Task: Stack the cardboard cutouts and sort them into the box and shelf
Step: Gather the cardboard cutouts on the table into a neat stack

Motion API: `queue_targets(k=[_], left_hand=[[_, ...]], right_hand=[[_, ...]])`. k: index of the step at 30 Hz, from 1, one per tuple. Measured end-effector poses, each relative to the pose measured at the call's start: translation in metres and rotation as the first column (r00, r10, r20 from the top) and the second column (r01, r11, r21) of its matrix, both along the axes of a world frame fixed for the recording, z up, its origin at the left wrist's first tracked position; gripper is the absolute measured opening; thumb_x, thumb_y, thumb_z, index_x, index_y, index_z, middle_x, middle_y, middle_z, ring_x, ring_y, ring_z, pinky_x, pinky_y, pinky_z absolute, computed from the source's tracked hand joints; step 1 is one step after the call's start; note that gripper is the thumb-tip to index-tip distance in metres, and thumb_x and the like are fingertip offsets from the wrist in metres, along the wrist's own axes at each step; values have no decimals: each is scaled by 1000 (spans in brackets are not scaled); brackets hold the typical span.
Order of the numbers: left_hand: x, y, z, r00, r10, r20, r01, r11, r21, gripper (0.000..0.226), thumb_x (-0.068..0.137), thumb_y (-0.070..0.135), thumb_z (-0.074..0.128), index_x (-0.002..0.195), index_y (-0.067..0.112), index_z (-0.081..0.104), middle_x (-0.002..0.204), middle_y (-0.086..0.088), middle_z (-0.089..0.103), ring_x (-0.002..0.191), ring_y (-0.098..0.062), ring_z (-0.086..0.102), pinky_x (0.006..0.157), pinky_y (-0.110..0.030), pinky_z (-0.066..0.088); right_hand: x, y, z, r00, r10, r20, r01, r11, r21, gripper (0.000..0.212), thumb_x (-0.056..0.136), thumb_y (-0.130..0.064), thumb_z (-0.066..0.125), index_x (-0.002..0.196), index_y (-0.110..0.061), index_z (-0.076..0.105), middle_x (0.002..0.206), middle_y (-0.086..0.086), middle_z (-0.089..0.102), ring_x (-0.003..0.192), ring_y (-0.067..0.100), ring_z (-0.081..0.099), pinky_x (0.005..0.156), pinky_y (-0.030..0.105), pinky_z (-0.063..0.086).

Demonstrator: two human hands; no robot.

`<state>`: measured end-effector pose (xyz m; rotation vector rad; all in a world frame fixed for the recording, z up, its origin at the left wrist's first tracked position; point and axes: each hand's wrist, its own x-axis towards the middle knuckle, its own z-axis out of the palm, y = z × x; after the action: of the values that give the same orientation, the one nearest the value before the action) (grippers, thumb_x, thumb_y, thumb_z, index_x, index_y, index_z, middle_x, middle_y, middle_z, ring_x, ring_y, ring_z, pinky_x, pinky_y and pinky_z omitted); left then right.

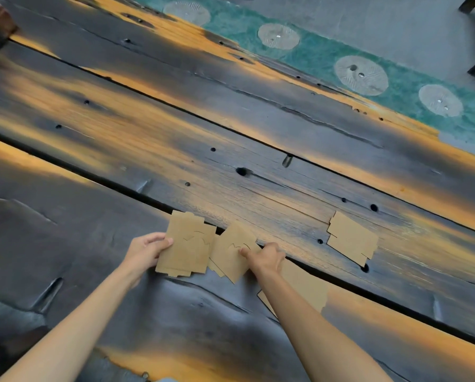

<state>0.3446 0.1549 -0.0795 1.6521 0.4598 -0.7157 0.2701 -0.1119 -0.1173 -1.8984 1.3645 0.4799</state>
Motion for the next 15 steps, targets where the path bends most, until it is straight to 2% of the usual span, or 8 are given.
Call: queue_targets(k=[2,4,6,9,11,13,15], left_hand=[[5,2,-4,999,21,-25,-21,1000,-19,18,95,10,67,110,8,75,106,-15,80,96,-28,76,68,-28,62],[8,2,-6,998,32,-57,-35,998,-53,16,96,13,66,108,12,76,100,-9,82,96,-26,78,71,-30,61],[12,2,-10,995,47,-90,-54,995,-81,17,97,13,64,109,12,75,100,-8,82,94,-25,78,73,-32,60],[15,2,-15,990,60,-131,-77,988,-132,21,97,11,59,113,10,74,105,-10,81,98,-27,78,77,-36,60],[17,1,-18,983,73,-170,-104,978,-183,25,97,9,56,116,8,72,109,-13,80,101,-28,76,80,-38,59],[17,-1,-21,976,79,-204,-125,966,-226,27,97,8,55,119,6,71,112,-15,79,103,-28,75,81,-40,59],[16,-4,-23,973,54,-223,-111,962,-251,29,97,9,54,121,6,70,115,-15,78,108,-30,74,82,-40,59]], right_hand=[[5,5,-4,997,-23,-68,22,1000,-7,87,67,-57,85,130,-7,49,136,16,39,113,33,54,78,37,39],[4,4,-8,995,-28,-97,26,1000,-15,71,72,-53,84,121,-9,57,134,14,38,106,31,54,79,35,40],[1,0,-11,997,-63,-46,63,998,-4,46,75,-46,84,101,-16,61,130,11,41,95,27,51,80,32,40],[-5,-9,-13,978,-173,117,163,982,92,35,75,-34,86,85,-20,55,120,9,59,95,25,58,85,36,49],[-10,-17,-7,935,-290,203,245,944,220,32,79,-24,84,90,-19,54,112,11,69,94,25,64,90,41,53],[-15,-28,3,870,-414,269,295,873,388,28,85,-14,79,104,-15,58,112,12,72,96,25,69,93,45,56],[-22,-41,18,818,-466,336,265,825,499,27,89,-14,77,111,-17,61,108,9,75,91,21,73,86,44,61]])
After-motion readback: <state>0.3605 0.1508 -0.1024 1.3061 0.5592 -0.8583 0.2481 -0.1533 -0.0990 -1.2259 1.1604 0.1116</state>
